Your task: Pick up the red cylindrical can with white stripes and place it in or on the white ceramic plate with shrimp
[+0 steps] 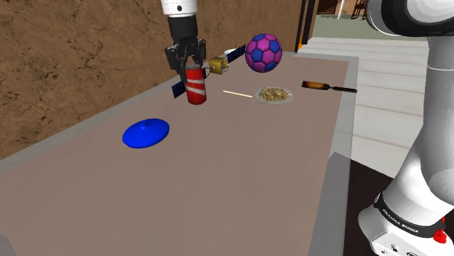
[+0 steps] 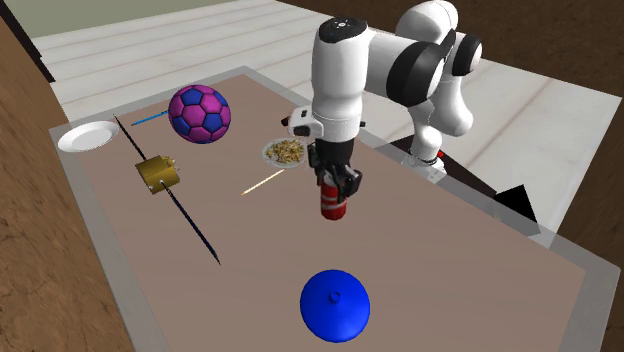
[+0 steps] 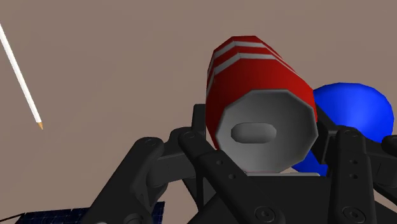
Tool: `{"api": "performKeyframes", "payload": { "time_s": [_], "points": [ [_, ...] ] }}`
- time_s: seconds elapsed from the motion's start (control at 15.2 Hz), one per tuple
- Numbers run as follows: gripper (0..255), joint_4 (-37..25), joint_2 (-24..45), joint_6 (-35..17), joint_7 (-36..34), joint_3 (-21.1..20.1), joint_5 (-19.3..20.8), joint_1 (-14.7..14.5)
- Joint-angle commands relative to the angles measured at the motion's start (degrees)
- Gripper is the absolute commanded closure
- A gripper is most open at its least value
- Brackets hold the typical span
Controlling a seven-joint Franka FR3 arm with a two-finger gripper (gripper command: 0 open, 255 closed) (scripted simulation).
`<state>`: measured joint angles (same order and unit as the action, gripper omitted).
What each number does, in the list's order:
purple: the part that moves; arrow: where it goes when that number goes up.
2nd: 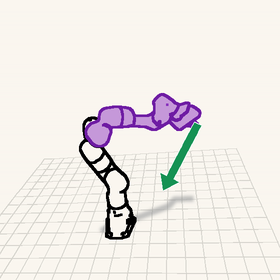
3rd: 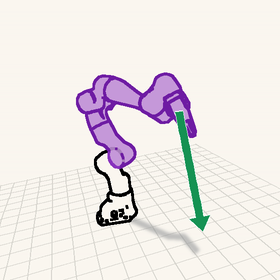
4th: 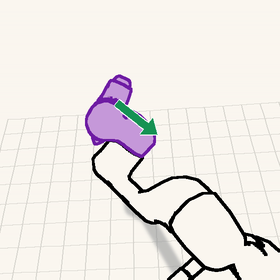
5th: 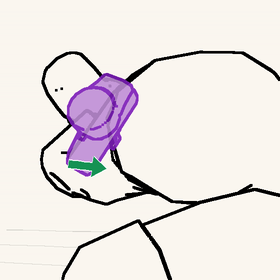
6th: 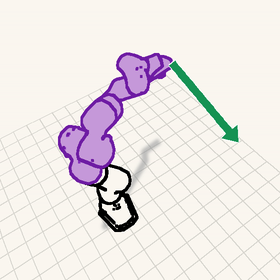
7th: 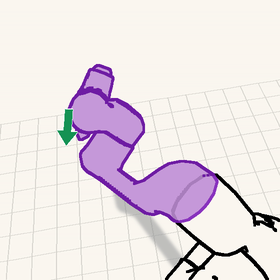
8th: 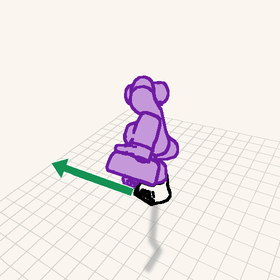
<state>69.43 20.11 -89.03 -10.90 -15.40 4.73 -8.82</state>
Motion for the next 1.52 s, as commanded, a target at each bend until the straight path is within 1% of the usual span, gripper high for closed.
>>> {"api": "performKeyframes", "payload": {
  "time_s": [0.0,0.33,0.73,1.06,1.45],
  "points": [
    [255,4.3,-2.98,-1.43,2.56,0.62,-0.95,2.3],
    [255,10.86,-8.25,-2.91,9.02,2.76,-2.69,7.03],
    [255,15.45,-12.34,-3.51,16.98,5.86,-3.99,12.04],
    [255,16.99,-14.04,-3.36,23.64,8.69,-4.56,15.88],
    [255,16.29,-14.08,-2.57,31.57,12.26,-4.93,20.26]
  ]
}}
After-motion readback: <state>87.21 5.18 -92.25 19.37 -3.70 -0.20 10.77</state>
